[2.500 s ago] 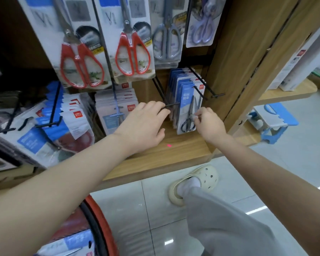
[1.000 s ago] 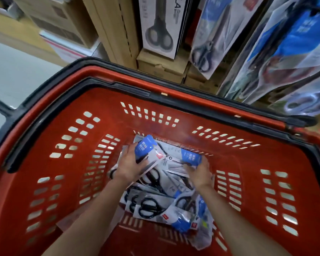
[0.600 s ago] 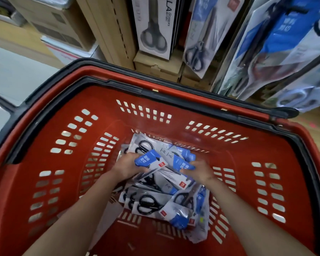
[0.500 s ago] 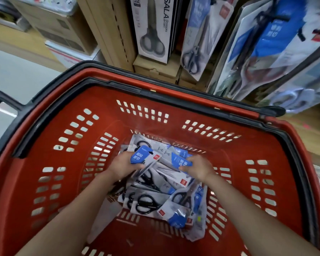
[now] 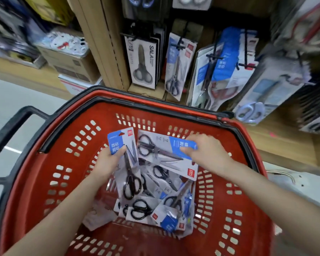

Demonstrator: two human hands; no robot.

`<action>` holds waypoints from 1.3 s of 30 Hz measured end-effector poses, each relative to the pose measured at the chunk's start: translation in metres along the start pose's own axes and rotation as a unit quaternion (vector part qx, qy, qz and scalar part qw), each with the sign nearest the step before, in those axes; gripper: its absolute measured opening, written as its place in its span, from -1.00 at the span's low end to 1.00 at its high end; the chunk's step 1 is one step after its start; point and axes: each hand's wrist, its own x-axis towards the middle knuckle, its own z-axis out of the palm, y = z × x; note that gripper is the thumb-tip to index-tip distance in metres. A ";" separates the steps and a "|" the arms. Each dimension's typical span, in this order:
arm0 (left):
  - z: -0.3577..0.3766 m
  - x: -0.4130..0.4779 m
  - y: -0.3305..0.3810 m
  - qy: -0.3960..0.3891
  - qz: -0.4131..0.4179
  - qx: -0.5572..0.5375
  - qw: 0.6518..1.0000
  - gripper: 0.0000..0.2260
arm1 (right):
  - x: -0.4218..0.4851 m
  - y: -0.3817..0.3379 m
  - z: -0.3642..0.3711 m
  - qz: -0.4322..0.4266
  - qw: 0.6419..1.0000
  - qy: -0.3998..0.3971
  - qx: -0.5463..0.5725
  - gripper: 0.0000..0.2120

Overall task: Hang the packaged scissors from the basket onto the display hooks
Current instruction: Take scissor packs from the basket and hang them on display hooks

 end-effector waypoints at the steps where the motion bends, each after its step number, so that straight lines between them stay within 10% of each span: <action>1: 0.000 -0.003 0.003 0.010 0.000 -0.004 1.000 -0.84 | -0.006 0.004 -0.011 0.001 1.000 0.005 0.023 -0.80; 8: 0.018 -0.035 0.029 0.021 -0.037 -0.132 0.990 -0.76 | -0.041 0.037 -0.029 0.028 0.968 -0.014 0.250 -0.85; 17: 0.029 -0.074 0.074 -0.040 -0.028 -0.252 0.966 -0.80 | -0.072 0.049 -0.025 0.063 0.965 0.013 0.253 -0.86; 24: 0.034 -0.092 0.106 -0.011 -0.013 -0.348 0.938 -0.75 | -0.093 0.036 -0.025 0.108 0.773 -0.005 0.625 -0.73; 31: 0.044 -0.101 0.117 0.001 0.035 -0.258 0.965 -0.82 | -0.095 0.027 -0.057 0.070 0.624 0.217 0.747 -0.83; 39: 0.080 -0.103 0.180 0.004 0.210 -0.095 0.973 -0.88 | -0.118 0.055 -0.145 0.017 0.688 0.445 0.573 -0.84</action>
